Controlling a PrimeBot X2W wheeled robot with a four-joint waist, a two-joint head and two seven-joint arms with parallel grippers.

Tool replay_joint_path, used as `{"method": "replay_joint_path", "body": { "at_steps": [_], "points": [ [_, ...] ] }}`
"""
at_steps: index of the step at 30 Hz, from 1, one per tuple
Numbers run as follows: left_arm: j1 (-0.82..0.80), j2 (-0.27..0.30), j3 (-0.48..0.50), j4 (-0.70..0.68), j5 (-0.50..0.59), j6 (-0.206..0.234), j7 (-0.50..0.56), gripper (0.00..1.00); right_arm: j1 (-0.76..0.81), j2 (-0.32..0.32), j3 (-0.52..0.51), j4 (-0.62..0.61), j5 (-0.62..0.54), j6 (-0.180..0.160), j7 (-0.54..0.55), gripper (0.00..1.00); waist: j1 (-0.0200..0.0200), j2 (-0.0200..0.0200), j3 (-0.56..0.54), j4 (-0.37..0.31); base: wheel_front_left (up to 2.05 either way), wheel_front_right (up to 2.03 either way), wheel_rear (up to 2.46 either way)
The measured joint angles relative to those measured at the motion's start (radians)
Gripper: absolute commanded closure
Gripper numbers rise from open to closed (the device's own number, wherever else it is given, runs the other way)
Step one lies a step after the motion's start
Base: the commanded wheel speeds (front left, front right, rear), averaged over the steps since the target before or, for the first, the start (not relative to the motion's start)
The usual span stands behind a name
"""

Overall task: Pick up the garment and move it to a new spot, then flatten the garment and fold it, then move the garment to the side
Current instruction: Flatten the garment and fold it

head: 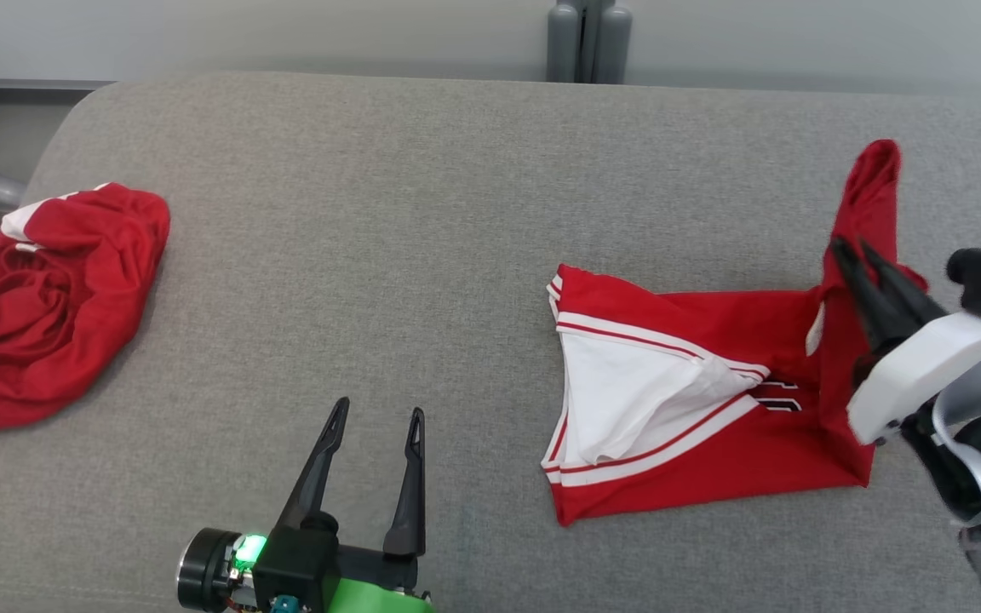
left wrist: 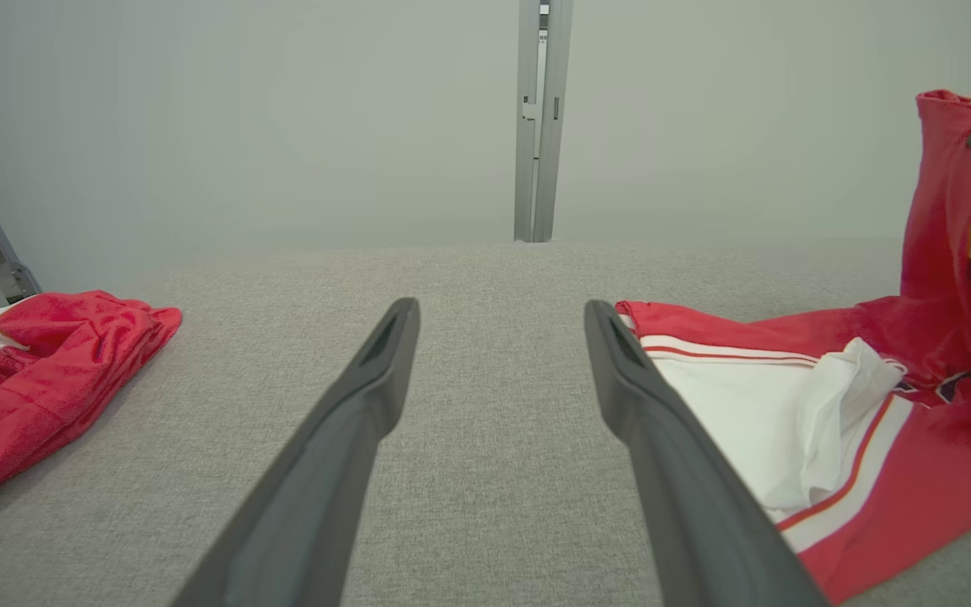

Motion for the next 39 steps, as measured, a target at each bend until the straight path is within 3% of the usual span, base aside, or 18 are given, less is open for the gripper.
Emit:
{"method": "replay_joint_path", "body": {
  "at_steps": [9,18,19,20,21,28,33,39],
  "points": [
    [-0.002,0.000,-0.013,0.001,-0.012,0.007,0.000,0.00,0.049,0.138,0.098,-0.017,-0.013,0.000,0.042,1.00,0.0000,0.0000,0.006,0.074,0.00,0.00,0.00],
    [-0.007,0.000,-0.024,0.003,-0.022,0.009,0.000,0.00,0.054,0.187,0.190,0.066,0.004,0.000,0.063,1.00,0.0000,0.0000,0.007,0.121,0.00,0.00,0.00],
    [-0.008,0.000,-0.025,0.003,-0.024,0.011,0.000,0.00,0.054,0.191,0.198,0.077,0.006,0.000,0.066,0.97,0.0000,0.0000,0.007,0.124,0.00,0.00,0.00],
    [-0.008,0.000,-0.026,0.003,-0.024,0.012,0.000,0.00,0.054,0.194,0.201,0.085,0.008,0.000,0.066,0.61,0.0000,0.0000,0.007,0.126,0.00,0.00,0.00],
    [-0.008,0.000,-0.027,0.003,-0.025,0.013,0.000,0.00,0.053,0.200,0.203,0.093,0.014,0.000,0.065,0.00,0.0000,0.0000,0.007,0.128,0.00,0.00,0.00],
    [-0.007,0.000,-0.022,0.004,-0.027,0.017,0.000,0.00,0.035,0.215,0.199,0.073,0.058,0.000,0.012,0.00,0.0000,0.0000,-0.001,0.114,0.00,0.00,0.00],
    [-0.005,0.000,-0.011,0.004,-0.027,0.021,0.000,0.00,0.014,0.176,0.164,0.070,0.024,0.000,-0.132,0.00,0.0000,0.0000,-0.013,0.076,0.00,0.00,0.00],
    [0.004,0.000,0.040,0.003,-0.049,0.025,0.000,0.00,0.000,0.153,0.157,0.188,-0.048,0.000,-0.375,0.00,0.0000,0.0000,-0.033,0.007,0.00,0.00,0.00]
  ]
}}
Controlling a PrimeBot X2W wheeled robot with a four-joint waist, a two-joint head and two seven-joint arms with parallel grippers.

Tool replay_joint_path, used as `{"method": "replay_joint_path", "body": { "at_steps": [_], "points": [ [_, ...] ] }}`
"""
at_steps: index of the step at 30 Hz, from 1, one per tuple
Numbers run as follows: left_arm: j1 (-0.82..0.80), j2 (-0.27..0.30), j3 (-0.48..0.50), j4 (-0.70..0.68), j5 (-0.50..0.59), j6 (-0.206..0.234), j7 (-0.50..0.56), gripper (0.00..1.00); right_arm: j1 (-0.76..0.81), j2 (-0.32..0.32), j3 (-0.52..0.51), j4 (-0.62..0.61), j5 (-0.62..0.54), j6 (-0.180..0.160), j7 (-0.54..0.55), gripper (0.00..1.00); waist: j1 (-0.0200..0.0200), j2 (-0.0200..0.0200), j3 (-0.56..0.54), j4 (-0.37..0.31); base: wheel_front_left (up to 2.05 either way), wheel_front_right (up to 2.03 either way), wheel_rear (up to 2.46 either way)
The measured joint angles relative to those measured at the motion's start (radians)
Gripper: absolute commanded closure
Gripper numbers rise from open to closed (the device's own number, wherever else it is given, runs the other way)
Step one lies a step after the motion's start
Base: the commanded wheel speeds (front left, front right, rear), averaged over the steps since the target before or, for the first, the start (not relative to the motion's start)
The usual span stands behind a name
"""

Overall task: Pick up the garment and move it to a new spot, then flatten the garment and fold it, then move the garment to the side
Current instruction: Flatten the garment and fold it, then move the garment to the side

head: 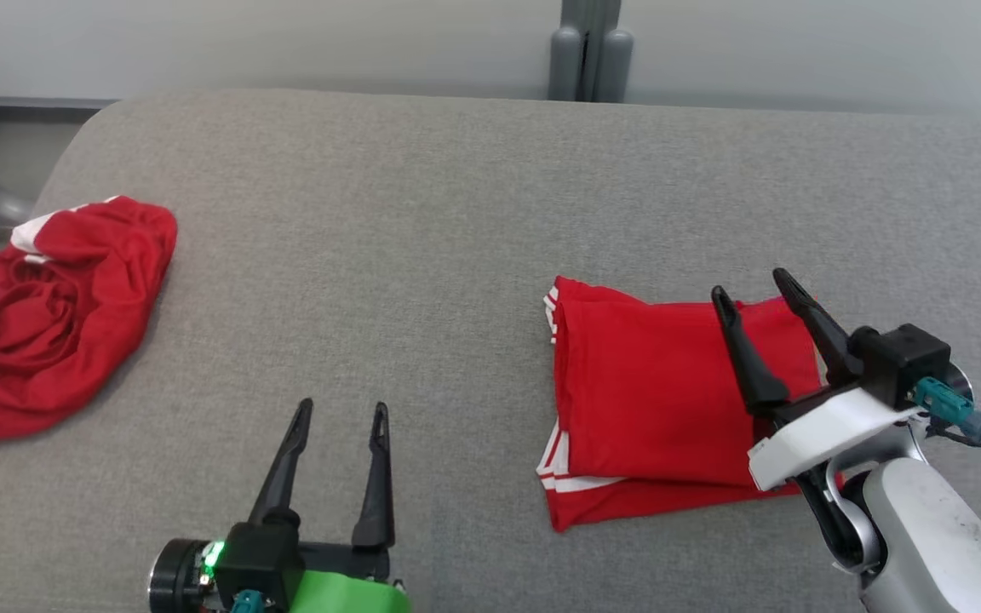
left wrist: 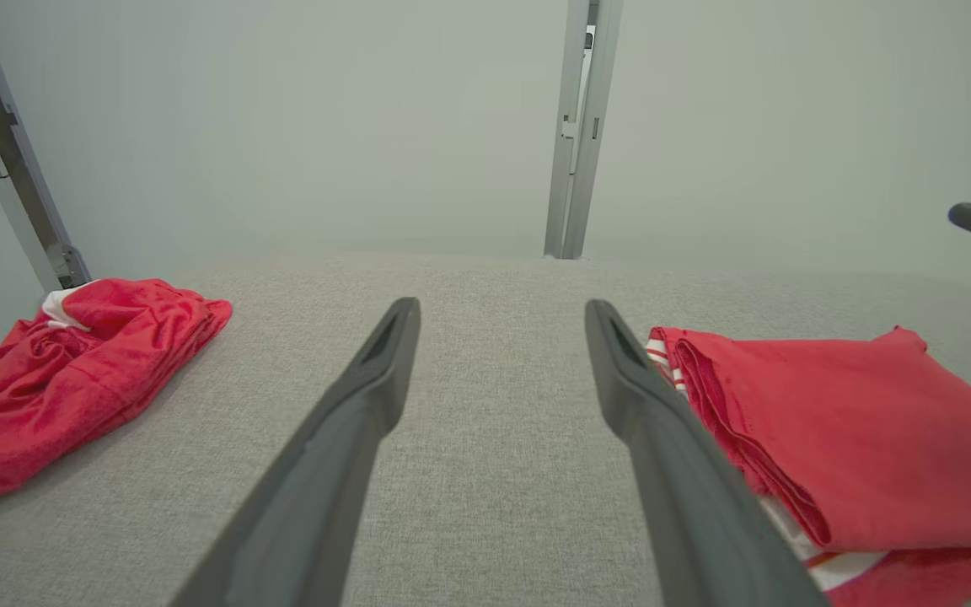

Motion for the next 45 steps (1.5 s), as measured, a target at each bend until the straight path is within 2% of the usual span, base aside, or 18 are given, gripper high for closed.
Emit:
{"method": "replay_joint_path", "body": {
  "at_steps": [3,6,12,20,30,45],
  "points": [
    [0.011,0.000,0.041,-0.001,-0.003,0.000,0.000,0.00,0.000,0.008,-0.010,0.086,-0.044,0.000,-0.079,0.00,0.0000,0.0000,-0.013,-0.041,0.00,0.00,0.00],
    [0.028,0.000,0.078,-0.003,0.005,-0.005,0.000,0.00,0.003,0.024,-0.032,0.126,-0.097,0.000,-0.094,0.00,0.0000,0.0000,-0.029,-0.083,0.00,0.00,0.00],
    [0.071,0.000,0.132,-0.009,0.013,-0.014,0.000,0.00,0.086,0.088,-0.120,0.048,-0.164,0.000,-0.098,0.00,0.0000,0.0000,-0.071,-0.158,0.00,0.00,0.00],
    [0.138,0.000,0.176,-0.030,0.034,-0.017,0.000,0.00,0.213,0.126,-0.113,0.023,-0.190,0.000,-0.098,0.00,0.0000,0.0000,-0.145,-0.214,0.00,0.00,0.00],
    [0.194,0.000,0.190,-0.029,0.059,-0.027,0.000,0.00,0.316,0.132,-0.111,-0.014,-0.213,0.000,-0.098,0.00,0.0000,0.0000,-0.190,-0.215,0.00,0.00,0.00],
    [0.203,0.000,0.182,-0.012,0.060,-0.026,0.000,0.00,0.336,0.151,-0.121,-0.035,-0.221,0.000,-0.098,0.00,0.0000,0.0000,-0.192,-0.196,0.00,0.00,0.00]
  ]
}}
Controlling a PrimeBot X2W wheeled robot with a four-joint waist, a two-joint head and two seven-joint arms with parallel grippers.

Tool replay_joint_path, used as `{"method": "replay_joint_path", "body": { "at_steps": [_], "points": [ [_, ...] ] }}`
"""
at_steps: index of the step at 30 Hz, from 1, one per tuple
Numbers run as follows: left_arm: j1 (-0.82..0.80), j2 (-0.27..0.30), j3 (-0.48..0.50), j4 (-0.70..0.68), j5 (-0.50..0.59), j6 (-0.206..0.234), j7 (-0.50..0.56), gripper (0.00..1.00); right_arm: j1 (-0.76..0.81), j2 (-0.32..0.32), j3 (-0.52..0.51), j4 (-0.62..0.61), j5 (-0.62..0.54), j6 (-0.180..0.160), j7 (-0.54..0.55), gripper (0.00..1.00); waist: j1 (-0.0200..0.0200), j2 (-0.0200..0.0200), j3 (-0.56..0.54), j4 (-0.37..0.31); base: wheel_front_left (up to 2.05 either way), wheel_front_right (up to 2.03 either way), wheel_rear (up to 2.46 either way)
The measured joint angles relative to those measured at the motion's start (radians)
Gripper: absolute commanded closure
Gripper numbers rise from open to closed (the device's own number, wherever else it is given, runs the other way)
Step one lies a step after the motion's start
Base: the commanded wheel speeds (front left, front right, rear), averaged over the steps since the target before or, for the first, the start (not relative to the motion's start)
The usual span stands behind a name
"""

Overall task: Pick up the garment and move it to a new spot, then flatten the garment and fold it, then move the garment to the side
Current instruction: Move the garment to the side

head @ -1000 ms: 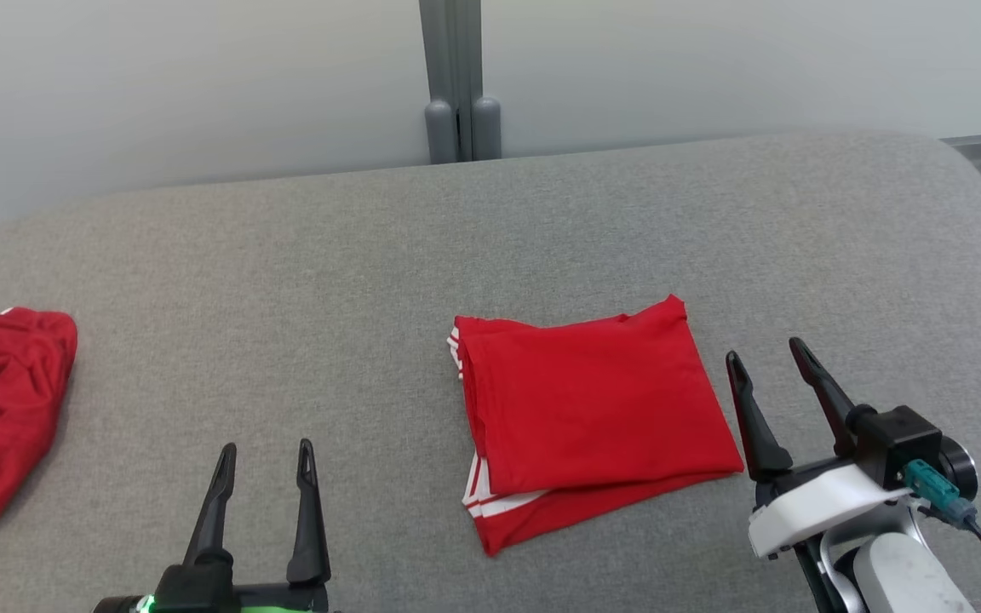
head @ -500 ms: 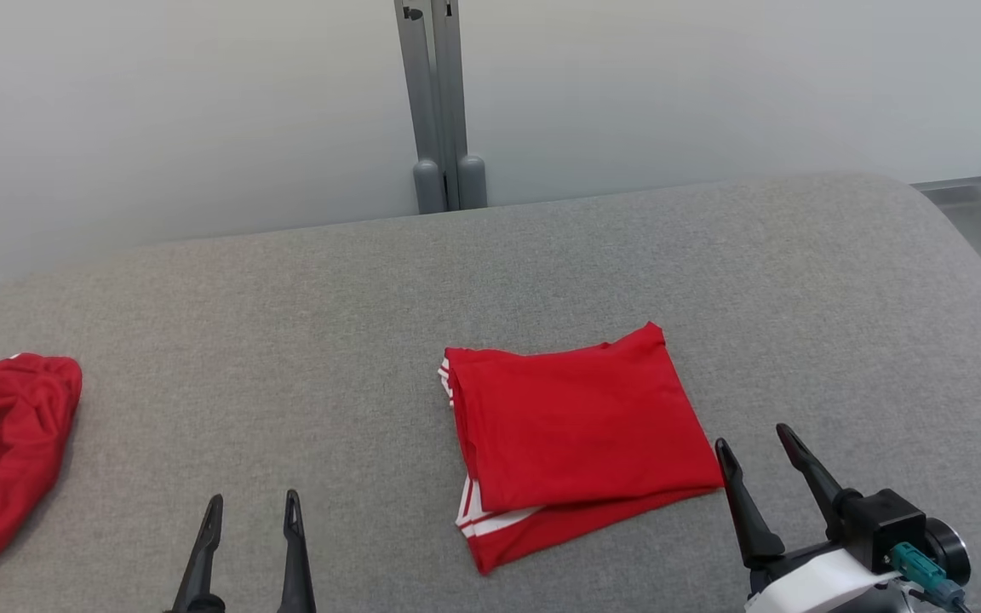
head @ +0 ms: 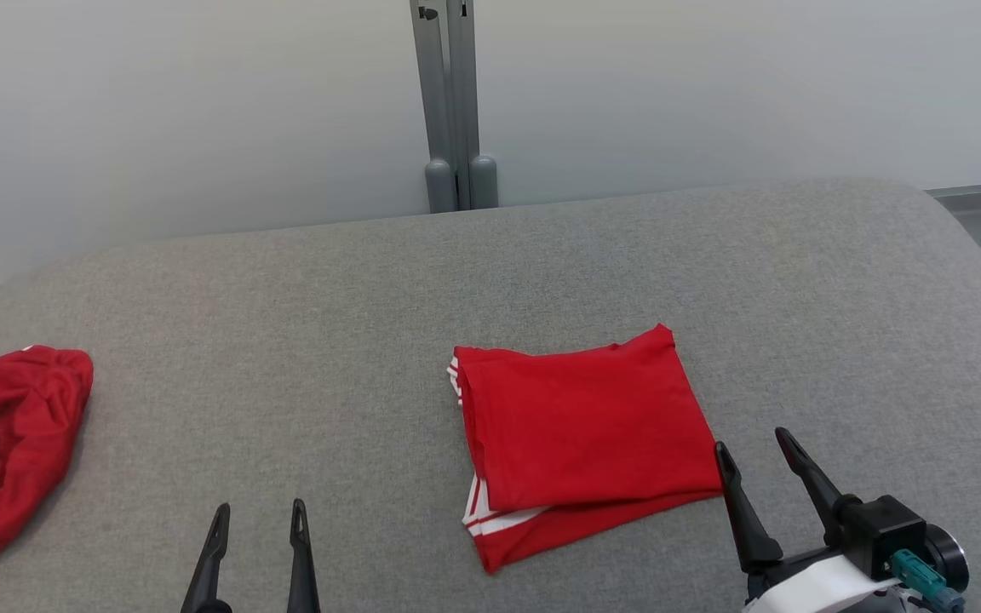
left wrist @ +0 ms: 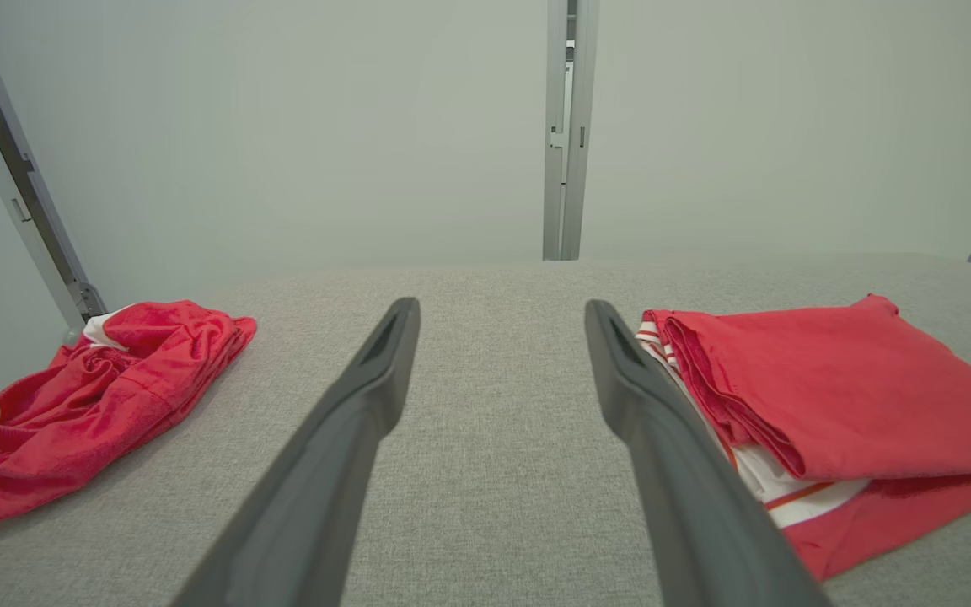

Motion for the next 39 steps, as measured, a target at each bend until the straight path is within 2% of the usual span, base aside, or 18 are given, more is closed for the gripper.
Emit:
{"method": "replay_joint_path", "body": {
  "at_steps": [23,28,30,35,39],
  "points": [
    [-0.001,0.000,-0.011,0.007,0.002,0.001,0.000,0.00,0.000,-0.006,0.003,-0.006,0.008,0.000,0.000,0.00,0.0000,0.0000,0.004,0.006,0.00,0.00,0.00],
    [-0.006,0.000,-0.021,0.000,0.004,0.001,0.000,0.00,-0.010,-0.015,0.024,0.020,0.061,0.000,0.000,0.00,0.0000,0.0000,0.020,0.012,0.00,0.00,0.00],
    [-0.014,0.000,-0.031,-0.005,0.007,0.001,0.000,0.00,-0.043,-0.035,0.045,0.042,0.092,0.000,0.000,0.00,0.0000,0.0000,0.030,0.014,0.00,0.00,0.00],
    [-0.042,0.000,-0.058,-0.016,0.024,-0.004,0.000,0.00,-0.163,-0.137,0.149,0.137,0.230,0.000,0.000,0.00,0.0000,0.0000,0.063,0.021,0.00,0.00,0.00],
    [-0.070,0.000,-0.081,-0.025,0.032,-0.009,0.000,0.00,-0.273,-0.235,0.244,0.228,0.410,0.000,0.000,0.00,0.0000,0.0000,0.092,0.032,0.00,0.00,0.00]
  ]
}}
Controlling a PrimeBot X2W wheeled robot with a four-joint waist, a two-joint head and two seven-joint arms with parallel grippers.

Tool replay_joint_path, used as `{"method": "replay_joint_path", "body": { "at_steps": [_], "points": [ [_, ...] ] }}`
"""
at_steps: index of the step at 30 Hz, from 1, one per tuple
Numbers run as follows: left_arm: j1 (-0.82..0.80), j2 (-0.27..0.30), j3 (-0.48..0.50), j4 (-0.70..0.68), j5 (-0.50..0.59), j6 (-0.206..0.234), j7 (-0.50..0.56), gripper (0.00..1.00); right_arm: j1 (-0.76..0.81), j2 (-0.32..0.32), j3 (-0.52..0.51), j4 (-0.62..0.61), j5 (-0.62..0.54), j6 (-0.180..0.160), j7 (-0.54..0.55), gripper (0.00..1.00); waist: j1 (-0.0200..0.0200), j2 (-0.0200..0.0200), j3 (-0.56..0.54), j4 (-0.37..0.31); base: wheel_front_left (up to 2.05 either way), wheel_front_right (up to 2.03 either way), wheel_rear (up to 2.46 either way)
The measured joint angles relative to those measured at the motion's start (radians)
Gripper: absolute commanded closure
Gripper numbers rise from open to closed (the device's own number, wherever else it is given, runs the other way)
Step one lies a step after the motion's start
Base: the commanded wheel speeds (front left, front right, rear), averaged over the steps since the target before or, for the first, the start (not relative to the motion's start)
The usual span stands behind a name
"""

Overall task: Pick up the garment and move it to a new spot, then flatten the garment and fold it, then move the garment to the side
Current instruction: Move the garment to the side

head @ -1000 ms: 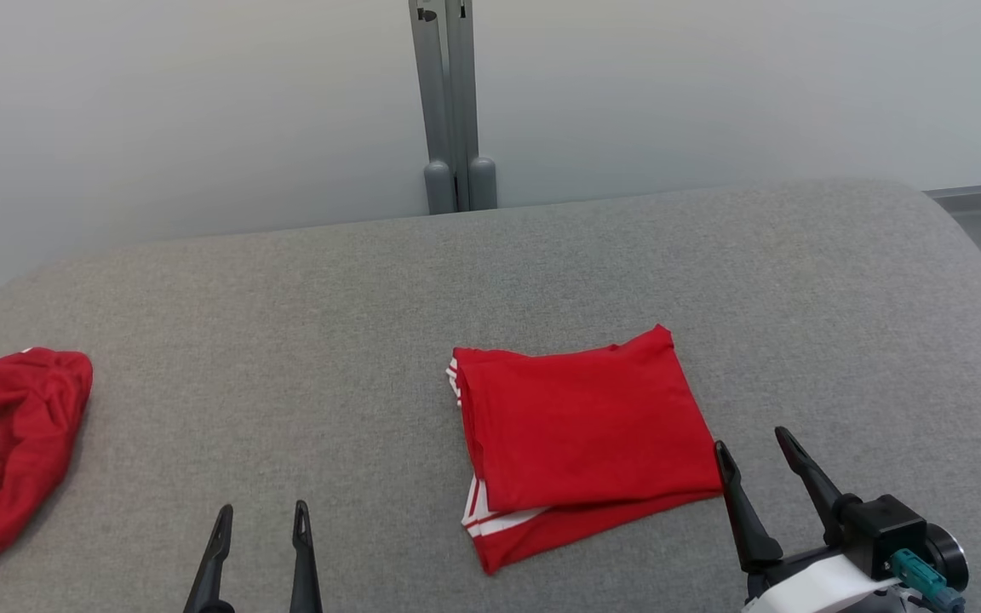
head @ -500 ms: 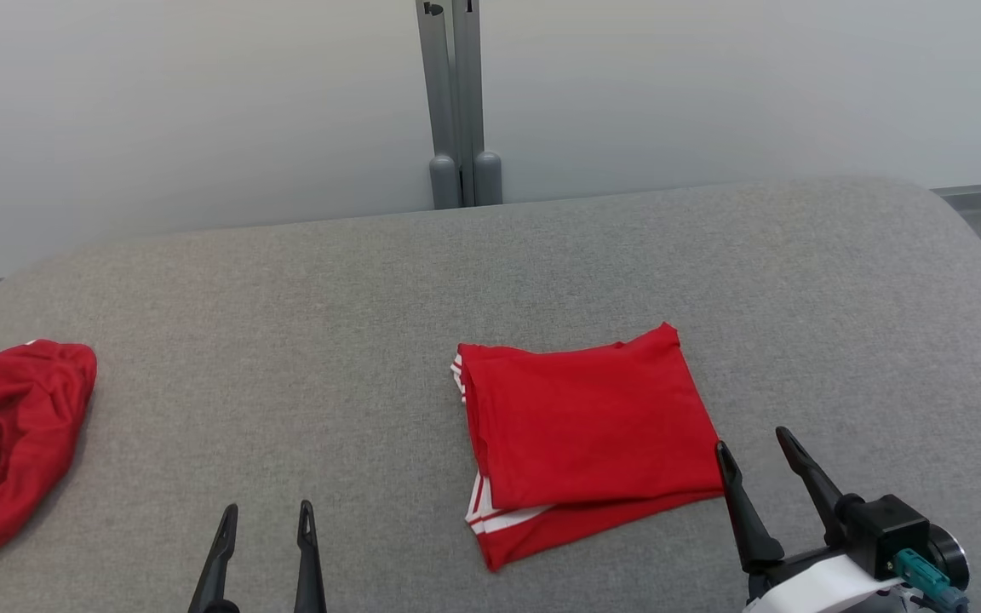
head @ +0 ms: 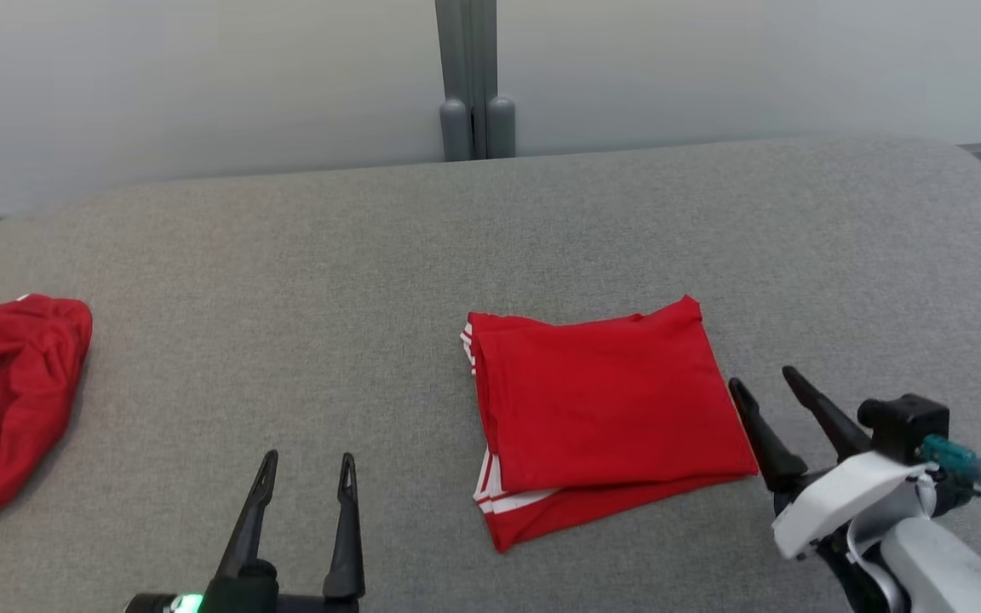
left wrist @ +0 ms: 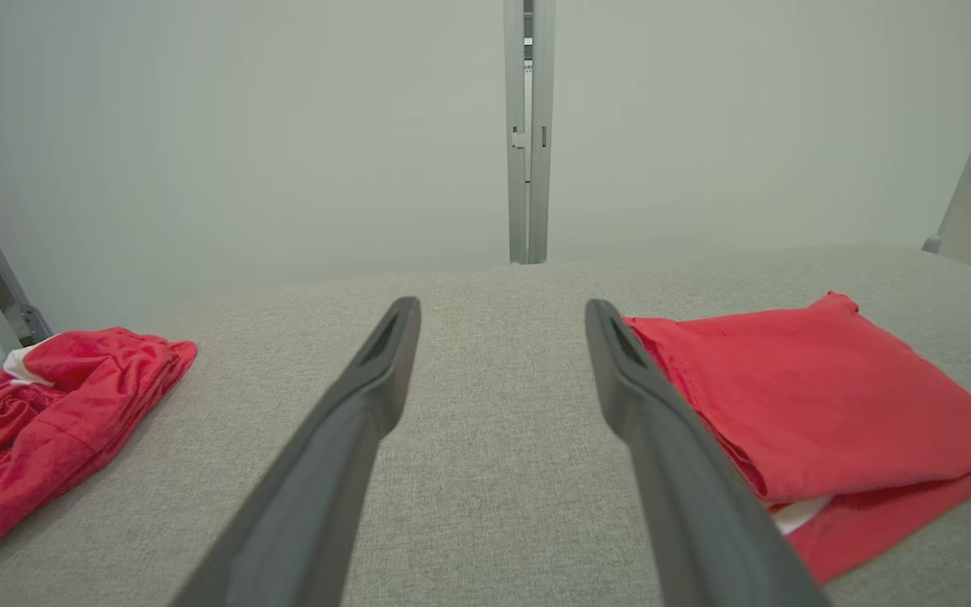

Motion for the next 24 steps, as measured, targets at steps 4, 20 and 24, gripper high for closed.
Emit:
{"method": "replay_joint_path", "body": {
  "at_steps": [4,20,24],
  "points": [
    [-0.045,0.000,-0.026,-0.010,0.006,-0.001,0.000,0.00,-0.104,-0.099,0.100,0.040,0.200,0.000,0.058,0.00,0.0000,0.0000,0.042,0.014,0.00,0.00,0.00],
    [-0.168,0.000,-0.090,-0.033,0.013,0.007,0.000,0.00,-0.283,-0.277,0.334,0.074,0.650,0.000,0.279,0.00,0.0000,0.0000,0.228,0.063,0.00,0.00,0.00],
    [-0.193,0.000,-0.091,-0.039,0.017,0.011,0.000,0.00,-0.327,-0.286,0.384,0.059,0.685,0.000,0.288,1.00,0.0000,0.0000,0.267,0.067,0.00,0.00,0.00]
  ]
}}
